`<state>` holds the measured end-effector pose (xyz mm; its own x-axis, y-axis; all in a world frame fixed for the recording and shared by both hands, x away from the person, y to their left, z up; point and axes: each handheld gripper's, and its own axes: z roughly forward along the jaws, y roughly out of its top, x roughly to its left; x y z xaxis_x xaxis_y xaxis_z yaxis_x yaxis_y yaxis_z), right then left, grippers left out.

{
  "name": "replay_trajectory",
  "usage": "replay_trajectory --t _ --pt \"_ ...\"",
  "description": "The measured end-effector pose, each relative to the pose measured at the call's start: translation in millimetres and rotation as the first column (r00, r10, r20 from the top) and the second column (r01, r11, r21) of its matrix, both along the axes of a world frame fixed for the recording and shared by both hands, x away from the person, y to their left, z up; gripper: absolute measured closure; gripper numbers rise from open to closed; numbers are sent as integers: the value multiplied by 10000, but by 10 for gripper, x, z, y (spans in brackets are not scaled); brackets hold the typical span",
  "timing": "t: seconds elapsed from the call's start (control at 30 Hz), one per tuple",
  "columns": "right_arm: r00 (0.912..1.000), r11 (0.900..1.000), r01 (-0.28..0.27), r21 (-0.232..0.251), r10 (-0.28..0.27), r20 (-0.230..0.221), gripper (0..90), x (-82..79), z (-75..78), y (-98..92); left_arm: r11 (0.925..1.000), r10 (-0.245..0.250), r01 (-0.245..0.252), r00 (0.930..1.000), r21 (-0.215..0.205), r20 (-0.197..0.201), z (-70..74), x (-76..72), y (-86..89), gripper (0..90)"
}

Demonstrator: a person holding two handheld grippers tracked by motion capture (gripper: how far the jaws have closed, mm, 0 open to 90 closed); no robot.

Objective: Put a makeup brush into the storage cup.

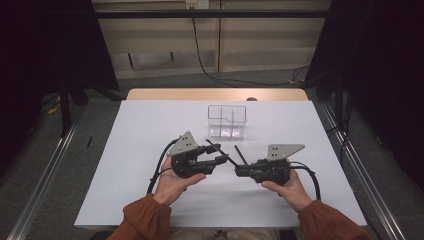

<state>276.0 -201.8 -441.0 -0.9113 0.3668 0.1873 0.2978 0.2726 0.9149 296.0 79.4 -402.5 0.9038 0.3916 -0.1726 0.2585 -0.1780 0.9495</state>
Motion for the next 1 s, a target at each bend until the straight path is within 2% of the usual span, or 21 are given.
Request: replay_trajectory --t 0.23,0.33,0.53,0.73,0.83,1.0 --pt "10000 9999 -89 -94 88 -47 841 -3 -25 18 9998 -138 134 9995 -125 -287 12 8 26 645" --pt "9998 9997 -205 -105 204 -70 841 -9 -29 36 9992 -333 322 9981 -227 -516 14 -7 28 650" --pt "9995 9993 -319 -203 319 -3 841 -15 -40 56 9988 -360 340 9977 -357 -574 26 8 51 679" --pt "9992 9988 -390 -290 391 7 841 -15 -52 67 9961 -699 639 9924 -611 -1013 30 25 61 740" --pt "9991 9986 -423 -329 423 -15 839 -17 -62 76 9945 -852 780 9905 -694 -1080 39 27 58 763" --pt "9992 9989 -403 -252 404 34 839 -11 -61 96 9938 -916 848 9912 -723 -953 112 49 1 792"
